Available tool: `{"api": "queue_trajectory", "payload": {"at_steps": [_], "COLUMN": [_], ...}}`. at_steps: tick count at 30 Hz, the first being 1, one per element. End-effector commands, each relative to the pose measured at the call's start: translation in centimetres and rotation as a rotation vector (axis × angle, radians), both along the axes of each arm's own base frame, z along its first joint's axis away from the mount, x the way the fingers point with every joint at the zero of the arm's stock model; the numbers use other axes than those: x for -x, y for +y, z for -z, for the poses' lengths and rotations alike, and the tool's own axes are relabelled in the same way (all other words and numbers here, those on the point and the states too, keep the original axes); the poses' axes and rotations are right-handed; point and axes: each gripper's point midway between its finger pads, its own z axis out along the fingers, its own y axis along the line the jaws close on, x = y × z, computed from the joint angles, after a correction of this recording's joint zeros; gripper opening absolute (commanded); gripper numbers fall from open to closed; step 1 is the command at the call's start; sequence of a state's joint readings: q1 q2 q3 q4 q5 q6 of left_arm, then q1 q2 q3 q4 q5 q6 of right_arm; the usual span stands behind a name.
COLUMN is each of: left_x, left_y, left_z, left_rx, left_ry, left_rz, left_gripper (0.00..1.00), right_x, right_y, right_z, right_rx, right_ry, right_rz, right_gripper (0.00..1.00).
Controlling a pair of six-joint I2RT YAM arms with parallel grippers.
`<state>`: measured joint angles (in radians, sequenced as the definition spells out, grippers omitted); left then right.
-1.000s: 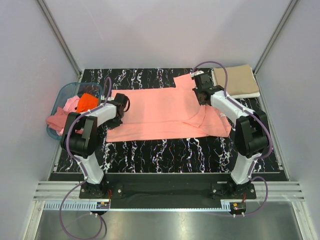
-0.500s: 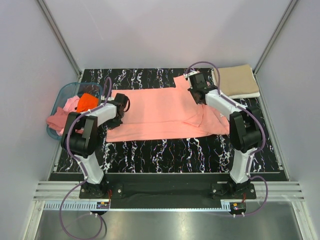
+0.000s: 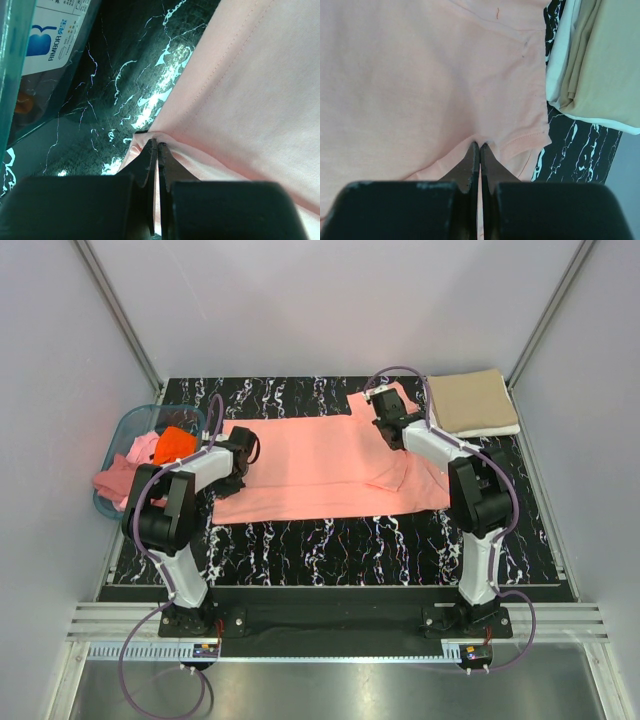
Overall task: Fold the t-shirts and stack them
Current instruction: Fold the tshirt
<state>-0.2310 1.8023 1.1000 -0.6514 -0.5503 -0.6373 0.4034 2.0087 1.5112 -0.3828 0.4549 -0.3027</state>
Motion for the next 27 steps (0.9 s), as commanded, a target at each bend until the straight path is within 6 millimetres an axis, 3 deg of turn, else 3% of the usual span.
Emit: {"api": "queue_trajectory", "payload": {"at_steps": [1,7,8,12,14,16,17,22,23,24,27], "left_x": [-1.2,-1.3,-1.4,-2.5,-2.7,-2.9,-3.1,-3.6,-3.5,-3.2,-2.5], "left_y": [0.4,0.3,0.5,1.3,1.2,0.7,0.1,-6.1,-7.2,-9.1,-11.7], "left_z": [-1.2,-1.9,-2.7,-6.6,-8.2,-9.0,-9.7,-8.3,-8.0,-7.3,-6.0], "left_rx": [-0.014,-0.007,-0.014,-0.047,-0.039,-0.003,0.027,0.315,0.365,0.454,0.582], "left_ry": [-0.052,-0.065,-0.085,-0.159,-0.197,-0.224,-0.247,-0.254,-0.254,-0.244,-0.2], "left_rz": [-0.027,-0.028,-0.032,-0.04,-0.035,-0.028,-0.012,0.233,0.279,0.343,0.418], "left_gripper": [0.0,0.0,0.03,0.38,0.39,0.39,0.39,0.38,0.38,0.39,0.4], "right_x": [-2.0,-2.2,-2.2,-1.0,-0.8,0.9,1.3,5.2,6.5,7.4,10.1], "right_y": [0.3,-0.4,-0.7,-0.8,0.1,0.9,1.3,5.1,5.1,6.4,7.3], "right_z": [-1.6,-1.0,-1.4,-2.9,-4.7,-4.9,-5.4,-4.7,-3.4,-3.1,-1.1], "right_rx": [0.013,0.03,0.033,-0.03,-0.113,-0.217,-0.261,-0.598,-0.626,-0.725,-0.825], "right_ry": [-0.089,-0.109,-0.116,-0.08,-0.081,-0.031,-0.024,0.111,0.153,0.198,0.287], "right_rz": [0.018,0.086,0.108,0.208,0.239,0.308,0.336,0.479,0.528,0.592,0.74], "right_gripper": [0.0,0.08,0.1,0.3,0.39,0.43,0.44,0.47,0.47,0.47,0.47]}}
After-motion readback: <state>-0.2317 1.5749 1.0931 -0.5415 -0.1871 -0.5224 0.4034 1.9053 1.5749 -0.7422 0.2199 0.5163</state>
